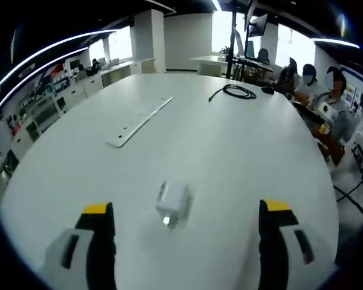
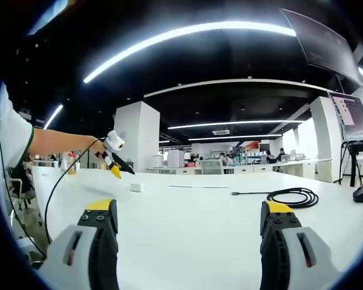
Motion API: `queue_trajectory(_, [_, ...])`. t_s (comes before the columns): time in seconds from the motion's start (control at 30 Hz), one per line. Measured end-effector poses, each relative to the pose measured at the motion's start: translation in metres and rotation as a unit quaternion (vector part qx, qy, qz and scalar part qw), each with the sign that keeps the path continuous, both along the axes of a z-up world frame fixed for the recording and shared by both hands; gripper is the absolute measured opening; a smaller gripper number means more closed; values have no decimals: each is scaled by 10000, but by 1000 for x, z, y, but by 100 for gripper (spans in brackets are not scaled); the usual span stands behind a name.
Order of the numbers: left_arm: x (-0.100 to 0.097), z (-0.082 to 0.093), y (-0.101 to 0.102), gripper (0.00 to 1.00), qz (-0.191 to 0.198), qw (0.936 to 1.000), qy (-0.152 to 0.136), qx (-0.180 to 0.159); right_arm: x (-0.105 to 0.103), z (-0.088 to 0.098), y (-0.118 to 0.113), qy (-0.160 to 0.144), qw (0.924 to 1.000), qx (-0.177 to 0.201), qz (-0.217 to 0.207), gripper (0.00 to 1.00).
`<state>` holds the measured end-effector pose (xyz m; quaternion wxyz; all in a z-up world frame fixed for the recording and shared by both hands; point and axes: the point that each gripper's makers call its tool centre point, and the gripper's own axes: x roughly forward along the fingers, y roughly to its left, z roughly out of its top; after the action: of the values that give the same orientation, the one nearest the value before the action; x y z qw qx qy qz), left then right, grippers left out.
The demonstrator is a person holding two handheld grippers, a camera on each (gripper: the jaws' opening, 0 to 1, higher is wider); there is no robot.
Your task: Plug the desk Type‑C cable into the charger adapter.
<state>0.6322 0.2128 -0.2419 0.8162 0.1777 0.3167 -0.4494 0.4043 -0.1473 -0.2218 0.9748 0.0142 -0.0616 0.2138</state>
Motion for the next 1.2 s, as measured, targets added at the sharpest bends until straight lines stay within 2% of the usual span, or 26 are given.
queue_trajectory(0.13, [2,-6,-4,97,-171,9998,52,73,1,-1,1,20,10000,22,7,100])
queue_trajectory(0.2, [5,-10,-3,92,-242,9996,80,137,1,-1,3,26,10000,12,26,100])
queue_trajectory(0.33, [15,-15,0,79,-102,9993,254,237,0,-2,7,42,10000,19,73,100])
queue_trajectory(0.47, [21,-17,-3,71,-91,9994,171,281,0,-1,8,36,10000,30,86,100])
queue_trajectory(0.6, [21,-21,-7,67,-179,9990,134,387,0,-1,7,30,10000,35,79,100])
queue_trajectory(0.7, [22,-24,-8,57,-236,9986,137,463,0,0,6,22,10000,47,70,100])
queue_trajectory(0.97, [24,-31,-11,56,-339,9972,125,657,-1,-1,8,37,9999,58,97,100])
queue_trajectory(1.2, [29,-33,-11,48,-285,9971,160,683,-1,0,7,18,9999,71,92,100])
